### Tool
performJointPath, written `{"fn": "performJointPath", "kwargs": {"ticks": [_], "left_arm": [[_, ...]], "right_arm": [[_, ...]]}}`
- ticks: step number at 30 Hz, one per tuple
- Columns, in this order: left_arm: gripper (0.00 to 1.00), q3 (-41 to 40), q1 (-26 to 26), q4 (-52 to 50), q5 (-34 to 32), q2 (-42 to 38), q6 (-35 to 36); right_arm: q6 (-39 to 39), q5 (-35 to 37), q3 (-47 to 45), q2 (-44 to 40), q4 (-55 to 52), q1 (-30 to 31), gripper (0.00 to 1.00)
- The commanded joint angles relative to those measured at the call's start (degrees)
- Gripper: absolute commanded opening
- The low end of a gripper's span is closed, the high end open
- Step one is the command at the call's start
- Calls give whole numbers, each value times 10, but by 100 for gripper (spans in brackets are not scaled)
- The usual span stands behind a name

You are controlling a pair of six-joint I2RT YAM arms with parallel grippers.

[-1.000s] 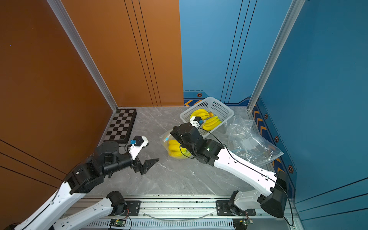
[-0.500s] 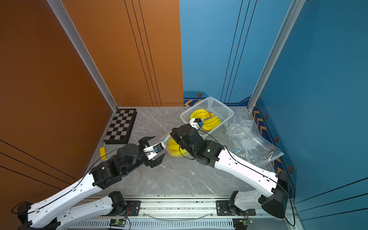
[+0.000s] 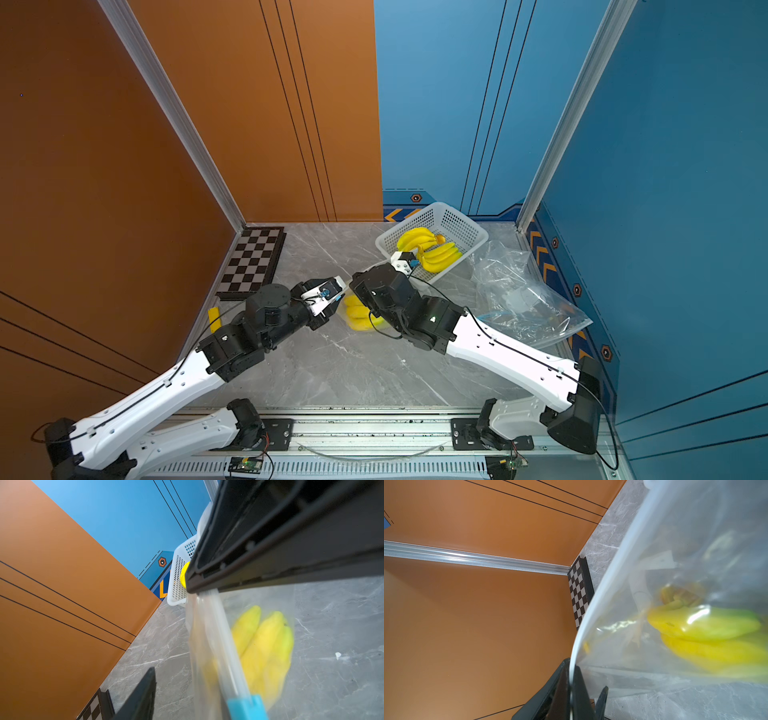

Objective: Open the zip-top bag and take out the banana
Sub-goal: Pick up the zipper food storage bag at the center of the board.

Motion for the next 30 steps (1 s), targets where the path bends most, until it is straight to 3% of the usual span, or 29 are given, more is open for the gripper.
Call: {"fn": "performJointPath", "kwargs": {"ticks": [1, 6, 12, 17, 19, 21, 23, 25, 30], "left_arm": [[46, 17, 7, -2, 34, 2, -7], [21, 32, 10, -36, 45, 14, -3], [0, 44, 15, -51, 61, 28, -3], [0, 60, 48, -77, 123, 39, -20], [0, 68, 74, -93, 175, 47, -36], [0, 80, 102, -115, 233, 61, -51], [0, 101, 122, -138, 281, 75, -57], [0, 122, 141, -169, 336, 88, -57], [0, 150, 159, -210, 404, 98, -52]], "right_arm": [[7, 14, -11, -25, 15, 4, 0], [12, 17, -25, -35, 15, 1, 0], [13, 12, -41, -47, 15, -5, 0], [-23, -13, -68, -88, -7, -27, 37], [-67, -18, -72, -121, -57, -42, 46], [-148, -34, -76, -171, -104, -64, 53], [-234, -83, -78, -213, -126, -99, 53], [-378, -149, -70, -247, -127, -126, 53], [-777, -256, -62, -272, -151, -135, 50]]}}
